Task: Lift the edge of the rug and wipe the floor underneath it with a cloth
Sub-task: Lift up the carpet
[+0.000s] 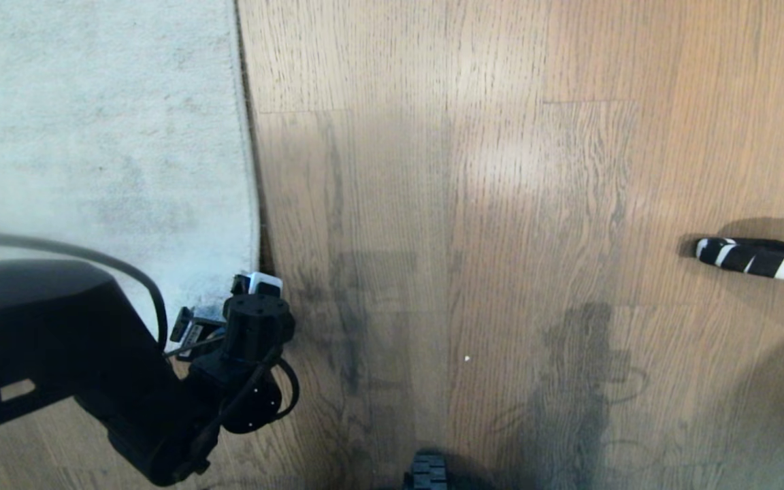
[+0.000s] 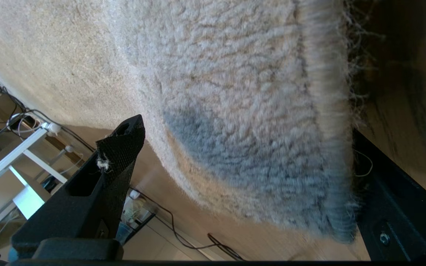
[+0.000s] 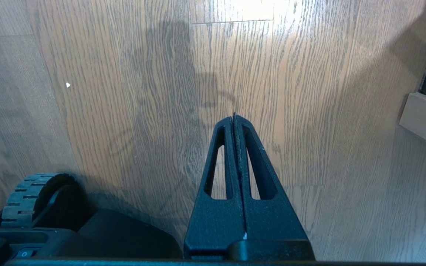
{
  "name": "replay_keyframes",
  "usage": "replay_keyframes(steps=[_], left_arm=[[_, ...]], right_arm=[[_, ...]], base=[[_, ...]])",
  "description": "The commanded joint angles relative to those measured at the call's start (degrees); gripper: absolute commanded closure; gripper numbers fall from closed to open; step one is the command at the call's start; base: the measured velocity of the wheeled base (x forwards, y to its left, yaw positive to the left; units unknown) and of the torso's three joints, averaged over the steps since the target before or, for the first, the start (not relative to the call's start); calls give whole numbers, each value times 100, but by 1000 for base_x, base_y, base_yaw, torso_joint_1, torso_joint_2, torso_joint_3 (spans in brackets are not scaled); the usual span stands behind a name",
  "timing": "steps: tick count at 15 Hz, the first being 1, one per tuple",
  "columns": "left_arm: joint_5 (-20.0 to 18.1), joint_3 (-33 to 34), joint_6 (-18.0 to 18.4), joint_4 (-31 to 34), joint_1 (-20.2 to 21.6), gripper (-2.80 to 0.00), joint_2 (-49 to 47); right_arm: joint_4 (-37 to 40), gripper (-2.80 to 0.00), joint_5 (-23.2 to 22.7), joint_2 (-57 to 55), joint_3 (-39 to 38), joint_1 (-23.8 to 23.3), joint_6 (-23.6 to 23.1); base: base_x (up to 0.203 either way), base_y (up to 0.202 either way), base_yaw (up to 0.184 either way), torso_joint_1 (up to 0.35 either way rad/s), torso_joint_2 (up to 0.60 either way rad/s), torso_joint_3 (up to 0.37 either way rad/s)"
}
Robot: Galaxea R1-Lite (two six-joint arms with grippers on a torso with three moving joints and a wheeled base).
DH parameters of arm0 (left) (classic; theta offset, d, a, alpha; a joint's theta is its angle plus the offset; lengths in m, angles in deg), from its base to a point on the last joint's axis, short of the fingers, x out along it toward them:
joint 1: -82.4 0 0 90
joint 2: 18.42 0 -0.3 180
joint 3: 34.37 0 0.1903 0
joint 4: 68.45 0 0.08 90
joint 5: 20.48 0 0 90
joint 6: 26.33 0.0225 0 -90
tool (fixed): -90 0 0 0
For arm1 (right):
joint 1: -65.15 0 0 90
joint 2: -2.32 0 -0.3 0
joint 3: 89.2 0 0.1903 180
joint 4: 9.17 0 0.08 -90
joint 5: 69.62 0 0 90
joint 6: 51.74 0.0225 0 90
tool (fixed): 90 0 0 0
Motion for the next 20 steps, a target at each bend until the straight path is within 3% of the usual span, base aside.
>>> replay_keyframes(steps=[1,6,9,13,15,20], left_arm=[[26,-48,-7,-45,-47,-280,-35],[22,-87,218,-36,-38,-280,-19],[26,-73,746,-289,-26,-280,-7],[25,0,2058,-1537,43,-280,-153],[25,73,2441,-2038,67,-280,-271],[34,312,2428,-2154,44,-280,-340]], right_arm=[[1,0,-3,2,0,-2,0],[-2,0,-3,2,0,-2,0],[-7,0,-3,2,0,-2,0],[1,0,-3,2,0,-2,0],[-1,0,-3,2,0,-2,0],[-1,0,5,2,0,-2,0]], base=[[0,0,0,0,0,0],[0,0,0,0,0,0],[0,0,0,0,0,0],[0,0,0,0,0,0],[0,0,0,0,0,0],[0,0,0,0,0,0]])
